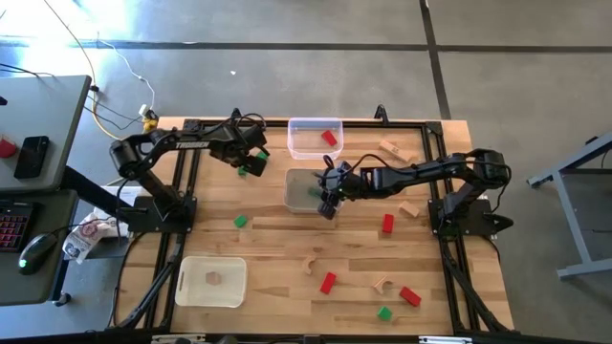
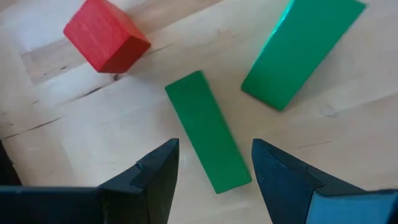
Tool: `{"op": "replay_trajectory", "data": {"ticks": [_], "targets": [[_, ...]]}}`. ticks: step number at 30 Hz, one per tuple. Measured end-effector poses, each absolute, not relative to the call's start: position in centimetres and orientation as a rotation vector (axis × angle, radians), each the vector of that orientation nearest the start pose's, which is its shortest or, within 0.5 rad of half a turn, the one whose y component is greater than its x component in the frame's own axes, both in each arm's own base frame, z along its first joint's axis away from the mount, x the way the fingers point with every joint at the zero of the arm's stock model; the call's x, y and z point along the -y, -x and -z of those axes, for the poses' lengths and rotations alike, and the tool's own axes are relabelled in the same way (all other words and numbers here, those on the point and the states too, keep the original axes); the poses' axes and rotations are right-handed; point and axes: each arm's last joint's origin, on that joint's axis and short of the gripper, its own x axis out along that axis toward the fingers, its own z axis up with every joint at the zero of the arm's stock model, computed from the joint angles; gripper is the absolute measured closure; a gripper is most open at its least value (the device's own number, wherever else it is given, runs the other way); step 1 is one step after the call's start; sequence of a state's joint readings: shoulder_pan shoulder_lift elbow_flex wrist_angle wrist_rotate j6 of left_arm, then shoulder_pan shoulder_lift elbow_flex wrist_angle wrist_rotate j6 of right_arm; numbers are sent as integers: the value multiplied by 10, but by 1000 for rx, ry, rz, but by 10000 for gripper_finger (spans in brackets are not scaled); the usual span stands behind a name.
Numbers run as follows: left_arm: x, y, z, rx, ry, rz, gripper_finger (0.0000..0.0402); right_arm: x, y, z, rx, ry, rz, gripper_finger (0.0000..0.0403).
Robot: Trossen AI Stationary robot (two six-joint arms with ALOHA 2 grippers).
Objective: Sort & place blocks by color
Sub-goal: Put the left green rectangular block into the top white bin
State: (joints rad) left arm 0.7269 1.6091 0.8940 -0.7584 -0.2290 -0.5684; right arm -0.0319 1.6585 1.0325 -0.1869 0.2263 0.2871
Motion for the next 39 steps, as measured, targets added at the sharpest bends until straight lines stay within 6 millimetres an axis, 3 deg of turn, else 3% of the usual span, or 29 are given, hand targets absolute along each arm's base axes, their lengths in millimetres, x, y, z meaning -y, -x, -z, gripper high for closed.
{"op": "replay_trajectory", "data": {"ticks": [15,19,27,33,39], "targets": [[-184,-198,-130,-1357,789,-1146,215,17,-342,-202,-773,-191,357,281],[-184,-199,-133,-1367,741,-1094,240,16,-342,-201,-782,-209,323,281],[-180,-200,-138,-1413,600,-979,335,14,-342,-201,-793,-259,276,281],[-172,-204,-151,-1381,526,-955,334,7,-342,-203,-799,-307,199,281],[-157,-209,-173,-1291,502,-892,325,-8,-335,-218,-762,-308,179,281]]}}
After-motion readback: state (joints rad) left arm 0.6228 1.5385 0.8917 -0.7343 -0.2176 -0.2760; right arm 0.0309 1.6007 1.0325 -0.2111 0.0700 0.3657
